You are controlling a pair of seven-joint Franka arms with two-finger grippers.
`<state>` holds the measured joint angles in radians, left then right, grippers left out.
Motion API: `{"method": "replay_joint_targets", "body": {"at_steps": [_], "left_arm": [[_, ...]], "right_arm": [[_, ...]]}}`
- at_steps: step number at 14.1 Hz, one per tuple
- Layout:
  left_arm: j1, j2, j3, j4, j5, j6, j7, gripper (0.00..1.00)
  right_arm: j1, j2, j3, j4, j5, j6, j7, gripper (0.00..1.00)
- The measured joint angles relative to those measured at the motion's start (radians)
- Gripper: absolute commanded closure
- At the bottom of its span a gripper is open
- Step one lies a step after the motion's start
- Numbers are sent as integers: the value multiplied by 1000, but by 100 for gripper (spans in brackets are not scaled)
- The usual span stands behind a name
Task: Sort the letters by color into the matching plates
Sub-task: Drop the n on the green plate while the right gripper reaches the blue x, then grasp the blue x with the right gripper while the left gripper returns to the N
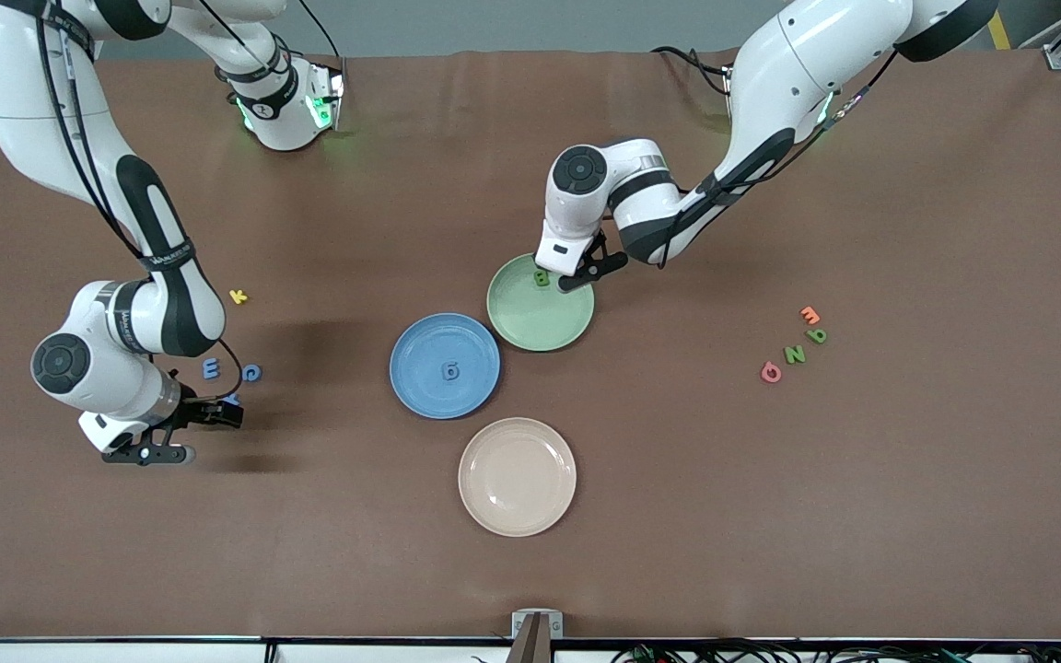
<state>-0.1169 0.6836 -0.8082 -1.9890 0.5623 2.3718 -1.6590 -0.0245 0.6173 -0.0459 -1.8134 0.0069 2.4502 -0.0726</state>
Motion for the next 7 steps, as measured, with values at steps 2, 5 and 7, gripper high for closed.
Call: {"method": "replay_joint_targets", "body": {"at_steps": [2,5,7], "left_arm": [[-9,0,10,10,0,1,0,79],[-25,3,36,19,0,16,0,79],[-26,3,43,33,0,20,0,79]], "right_arm": [[-11,-8,3,-28,0,10,-13,3],[-11,-33,11,-68,1,16,-13,3],[-11,-57,15,-112,16,31,-13,3]]}}
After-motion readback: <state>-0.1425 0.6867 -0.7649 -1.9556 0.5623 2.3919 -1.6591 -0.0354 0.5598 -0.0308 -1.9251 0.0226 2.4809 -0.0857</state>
